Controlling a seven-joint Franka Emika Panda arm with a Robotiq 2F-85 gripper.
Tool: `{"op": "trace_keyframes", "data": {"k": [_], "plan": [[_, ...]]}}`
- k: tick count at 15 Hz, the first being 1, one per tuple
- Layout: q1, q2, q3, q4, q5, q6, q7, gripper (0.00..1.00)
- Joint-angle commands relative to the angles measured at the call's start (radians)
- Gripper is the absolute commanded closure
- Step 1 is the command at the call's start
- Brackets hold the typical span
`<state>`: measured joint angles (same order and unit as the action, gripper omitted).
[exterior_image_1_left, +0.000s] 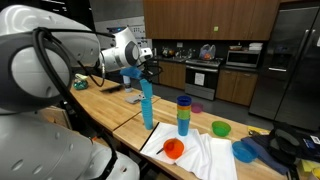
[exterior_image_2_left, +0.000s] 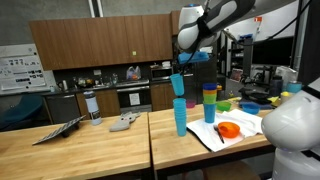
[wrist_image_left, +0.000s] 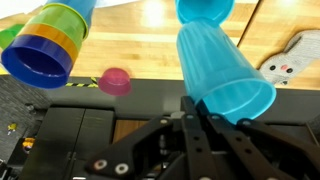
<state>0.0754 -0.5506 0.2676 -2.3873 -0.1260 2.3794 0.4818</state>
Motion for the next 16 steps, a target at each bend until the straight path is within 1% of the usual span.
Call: {"op": "trace_keyframes", "data": {"k": [1,7,16], "plan": [[-0.007,0.040,-0.013,0.014,0.056,0.028,-0.013,0.99],[-0.004,0.083,-0.024,0.031,0.118,0.004,-0.015,0.99],[0.000,0.115,-0.039,0.047,0.148,-0.007,-0.020,0.99]]}}
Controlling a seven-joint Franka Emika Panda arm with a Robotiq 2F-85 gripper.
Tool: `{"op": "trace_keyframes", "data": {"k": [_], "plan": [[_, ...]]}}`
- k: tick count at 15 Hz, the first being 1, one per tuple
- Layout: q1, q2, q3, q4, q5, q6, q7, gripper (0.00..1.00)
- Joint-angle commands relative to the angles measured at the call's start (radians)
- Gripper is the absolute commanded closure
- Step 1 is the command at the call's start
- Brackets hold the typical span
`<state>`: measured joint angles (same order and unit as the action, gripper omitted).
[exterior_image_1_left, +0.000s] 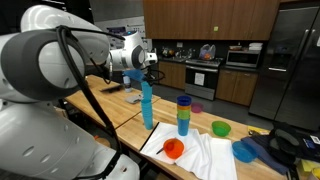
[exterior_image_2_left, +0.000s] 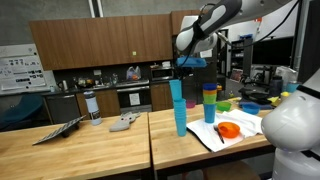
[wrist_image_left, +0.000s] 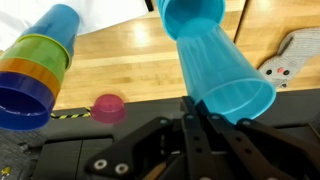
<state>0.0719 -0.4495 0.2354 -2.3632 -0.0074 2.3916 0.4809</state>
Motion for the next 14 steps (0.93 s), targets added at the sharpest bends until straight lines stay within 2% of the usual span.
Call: {"op": "trace_keyframes", "data": {"k": [1,6,14], "plan": [[0.004,0.017,-0.007,0.026,0.031,-0.020,-0.019,0.99],[0.007,0.026,-0.006,0.050,0.033,-0.059,-0.030,0.99],[-0.001,0.012,0.000,0.090,0.014,-0.194,-0.016,0.99]]}}
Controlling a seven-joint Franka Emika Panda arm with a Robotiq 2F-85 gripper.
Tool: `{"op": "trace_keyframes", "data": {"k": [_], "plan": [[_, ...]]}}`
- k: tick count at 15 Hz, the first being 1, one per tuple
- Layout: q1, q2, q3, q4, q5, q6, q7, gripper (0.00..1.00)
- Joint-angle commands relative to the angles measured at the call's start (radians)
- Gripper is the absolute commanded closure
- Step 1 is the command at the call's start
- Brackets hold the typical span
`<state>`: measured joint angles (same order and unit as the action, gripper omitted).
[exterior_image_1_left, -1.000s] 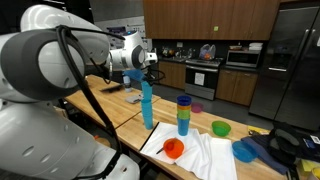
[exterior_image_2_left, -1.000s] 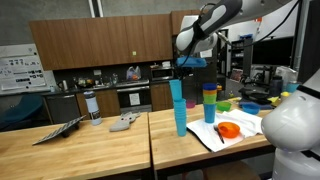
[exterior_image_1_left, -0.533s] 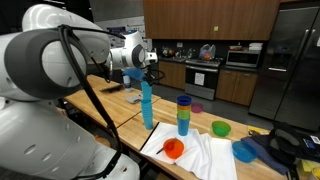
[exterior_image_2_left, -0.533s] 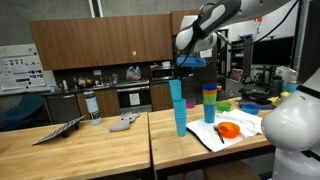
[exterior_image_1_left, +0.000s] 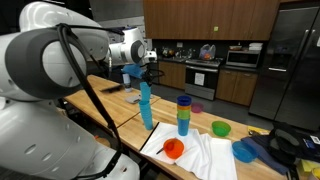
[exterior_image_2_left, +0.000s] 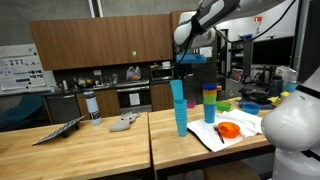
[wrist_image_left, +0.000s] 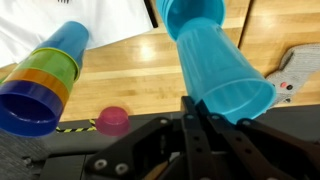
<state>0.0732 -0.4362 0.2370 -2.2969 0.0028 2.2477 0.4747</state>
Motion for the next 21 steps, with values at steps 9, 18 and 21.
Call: {"op": "trace_keyframes", "data": {"k": [9,18,21], "plan": [[-0.005,-0.017,0.004,0.025,-0.006,-0.100,0.007,0.99],[-0.005,-0.031,0.010,0.018,-0.007,-0.127,0.016,0.99],[-0.009,-0.031,0.008,0.018,-0.009,-0.134,0.018,0.99]]}}
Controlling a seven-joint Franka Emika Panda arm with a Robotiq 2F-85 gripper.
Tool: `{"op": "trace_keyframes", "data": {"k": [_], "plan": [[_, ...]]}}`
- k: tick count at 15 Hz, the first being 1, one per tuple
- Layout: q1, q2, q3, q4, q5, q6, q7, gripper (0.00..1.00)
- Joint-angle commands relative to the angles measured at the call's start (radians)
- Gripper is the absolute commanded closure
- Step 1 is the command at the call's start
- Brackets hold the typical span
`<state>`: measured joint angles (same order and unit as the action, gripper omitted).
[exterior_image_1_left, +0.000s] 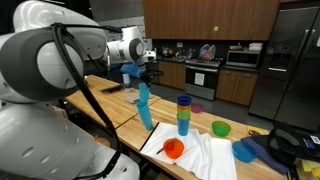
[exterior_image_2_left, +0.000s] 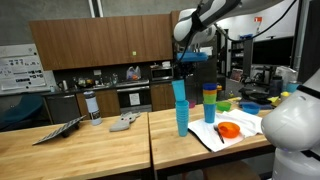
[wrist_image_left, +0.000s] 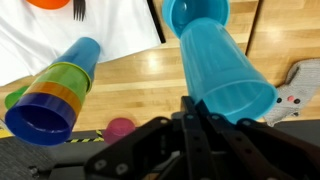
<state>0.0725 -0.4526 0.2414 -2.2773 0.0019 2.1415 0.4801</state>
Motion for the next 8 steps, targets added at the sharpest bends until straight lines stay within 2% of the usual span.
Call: {"op": "trace_keyframes", "data": {"k": [1,8], "plan": [[-0.011,-0.011,0.005,-0.001,-0.013,-0.028,0.014,0.99],[-0.042,0.050,-0.006,0.038,-0.059,-0.037,-0.005,0.99]]}}
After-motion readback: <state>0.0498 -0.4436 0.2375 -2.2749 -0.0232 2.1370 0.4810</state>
